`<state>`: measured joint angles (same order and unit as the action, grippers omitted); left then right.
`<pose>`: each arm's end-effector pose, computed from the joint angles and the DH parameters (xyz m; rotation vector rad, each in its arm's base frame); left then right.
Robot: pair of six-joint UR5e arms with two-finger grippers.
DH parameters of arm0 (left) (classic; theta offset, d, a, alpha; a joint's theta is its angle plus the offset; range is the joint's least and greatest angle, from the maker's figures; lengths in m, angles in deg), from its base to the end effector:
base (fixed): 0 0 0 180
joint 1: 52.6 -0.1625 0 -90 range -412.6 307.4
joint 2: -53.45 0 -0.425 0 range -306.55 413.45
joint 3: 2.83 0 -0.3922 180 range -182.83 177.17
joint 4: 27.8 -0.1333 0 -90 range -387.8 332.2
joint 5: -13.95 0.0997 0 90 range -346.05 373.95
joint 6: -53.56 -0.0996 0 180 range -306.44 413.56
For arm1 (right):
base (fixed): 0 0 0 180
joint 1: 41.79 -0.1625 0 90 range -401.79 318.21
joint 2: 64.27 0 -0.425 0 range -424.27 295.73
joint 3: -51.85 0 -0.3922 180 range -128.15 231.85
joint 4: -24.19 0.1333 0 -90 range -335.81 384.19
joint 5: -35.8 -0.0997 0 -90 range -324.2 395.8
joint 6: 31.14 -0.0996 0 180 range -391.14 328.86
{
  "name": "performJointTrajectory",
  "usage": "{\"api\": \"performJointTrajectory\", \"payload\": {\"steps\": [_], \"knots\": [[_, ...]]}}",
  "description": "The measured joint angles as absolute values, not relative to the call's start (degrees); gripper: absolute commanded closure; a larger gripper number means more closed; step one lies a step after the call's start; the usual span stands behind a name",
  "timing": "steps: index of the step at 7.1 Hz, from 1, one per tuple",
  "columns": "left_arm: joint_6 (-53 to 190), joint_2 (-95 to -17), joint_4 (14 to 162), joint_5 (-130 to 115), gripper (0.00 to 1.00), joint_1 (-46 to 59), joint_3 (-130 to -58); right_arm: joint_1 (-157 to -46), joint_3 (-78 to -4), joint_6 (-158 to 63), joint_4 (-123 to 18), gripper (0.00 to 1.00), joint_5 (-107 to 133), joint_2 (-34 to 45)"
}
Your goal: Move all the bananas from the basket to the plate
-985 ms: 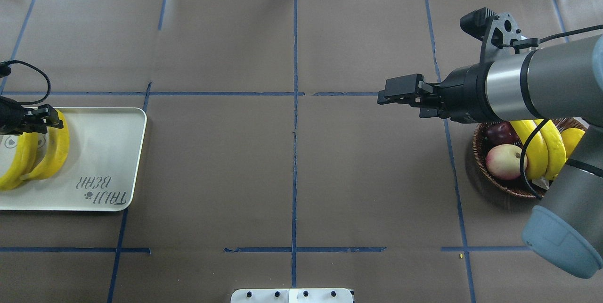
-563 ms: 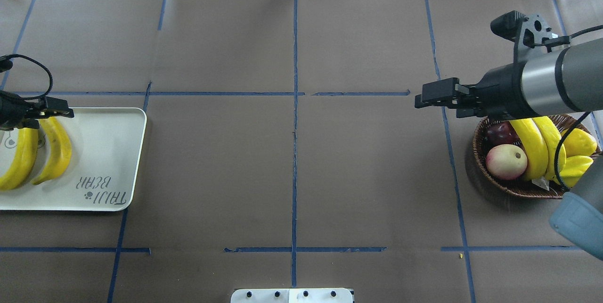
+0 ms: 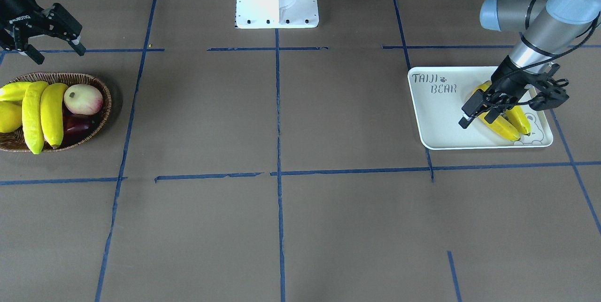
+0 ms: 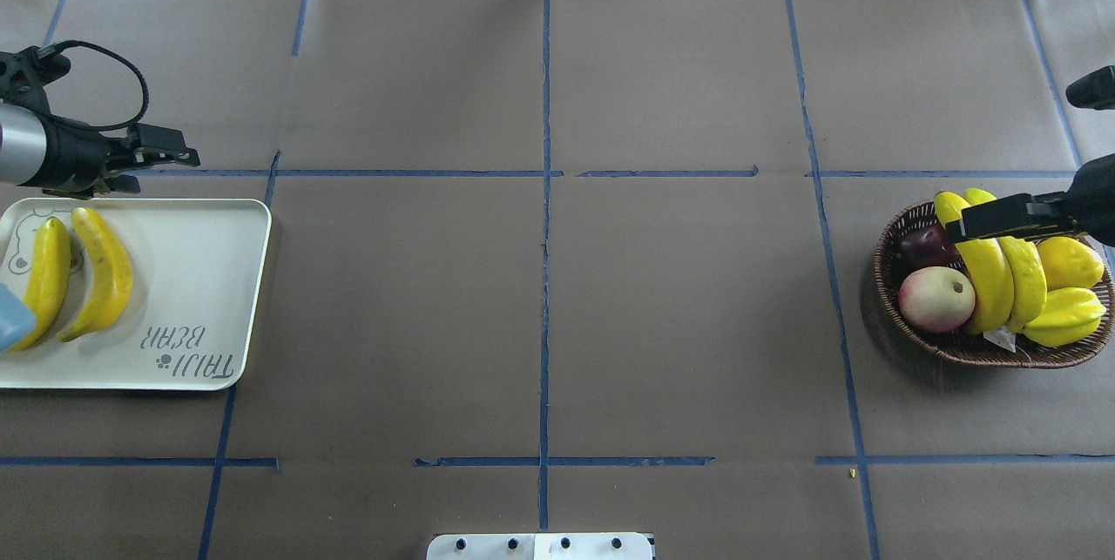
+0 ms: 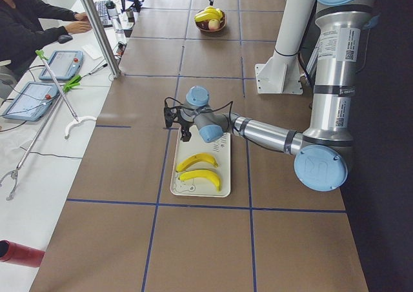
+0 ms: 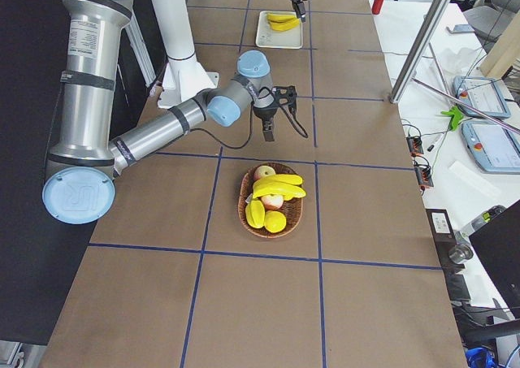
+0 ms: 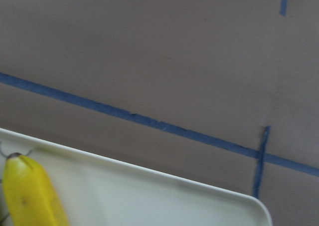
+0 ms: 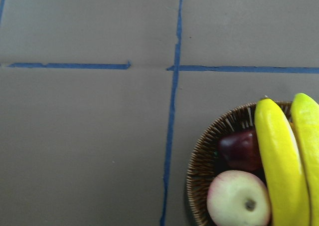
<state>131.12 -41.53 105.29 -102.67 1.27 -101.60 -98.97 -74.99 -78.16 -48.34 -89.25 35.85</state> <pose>0.2509 -0.4940 0.4579 0.1772 1.0541 -0.4234 -0.1550 -0.3807 0.3935 0.1994 -0.9221 -0.0066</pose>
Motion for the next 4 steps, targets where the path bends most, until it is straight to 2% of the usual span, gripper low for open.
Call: {"api": "performJointTrajectory", "payload": {"steps": [2,3,4], "knots": [[133.64,-45.01,103.07,-102.3,0.0,-0.88,-101.64,-100.98,-69.54,-68.93,-43.99,0.06,-89.88,40.53],[134.89,-46.02,102.66,-102.21,0.0,-1.64,-101.66,-101.56,-66.86,-66.52,-41.6,0.17,-89.93,41.83],[135.53,-46.55,102.52,-102.17,0.0,-2.21,-101.57,-101.77,-64.88,-65.48,-40.44,0.22,-89.78,42.32]]}}
